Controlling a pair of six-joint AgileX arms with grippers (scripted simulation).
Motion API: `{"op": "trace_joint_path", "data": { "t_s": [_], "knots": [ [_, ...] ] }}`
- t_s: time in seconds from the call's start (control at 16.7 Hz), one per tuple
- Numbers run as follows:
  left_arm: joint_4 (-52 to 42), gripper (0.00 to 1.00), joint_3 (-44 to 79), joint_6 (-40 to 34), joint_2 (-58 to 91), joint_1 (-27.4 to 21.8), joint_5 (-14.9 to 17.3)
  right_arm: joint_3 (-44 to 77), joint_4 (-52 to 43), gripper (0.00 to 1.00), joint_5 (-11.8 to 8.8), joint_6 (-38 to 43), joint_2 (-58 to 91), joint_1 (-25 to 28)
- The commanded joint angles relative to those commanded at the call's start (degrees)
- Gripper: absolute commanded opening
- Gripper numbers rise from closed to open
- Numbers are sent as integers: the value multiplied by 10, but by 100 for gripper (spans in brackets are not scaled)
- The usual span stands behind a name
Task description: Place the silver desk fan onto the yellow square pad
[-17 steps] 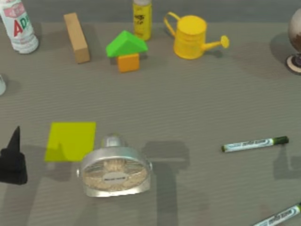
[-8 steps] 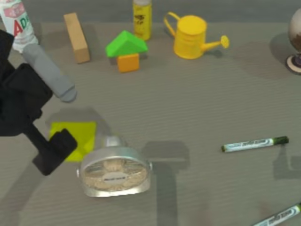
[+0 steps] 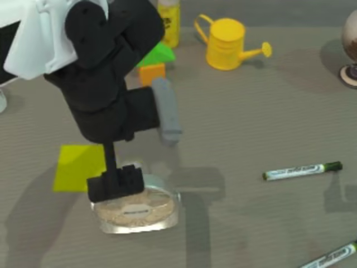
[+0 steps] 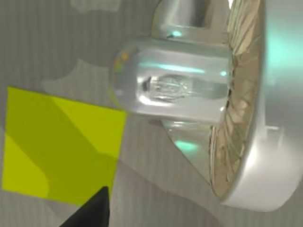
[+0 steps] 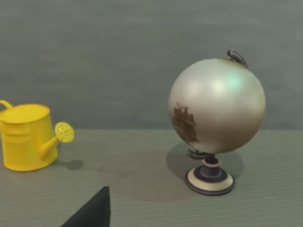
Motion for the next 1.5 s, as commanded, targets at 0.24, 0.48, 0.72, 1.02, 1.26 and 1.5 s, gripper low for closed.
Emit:
{"op": "trace_joint_path", "data": {
  "t_s": [0.24,0.48,0.72,1.02,1.26,1.5],
  "knots": [
    [-43,100,43,22,49,-20,0,0,0,100,0,0,0,0],
    [-42,100,41,21,47,-17,0,0,0,100,0,0,0,0],
    [-1,100,3,23,51,-18,0,0,0,100,0,0,0,0],
    [69,100,-60,23,58,-18,0,0,0,100,0,0,0,0],
    [69,92,-60,23,58,-18,0,0,0,100,0,0,0,0],
    [69,62,-60,23,58,-18,0,0,0,100,0,0,0,0]
  ]
}}
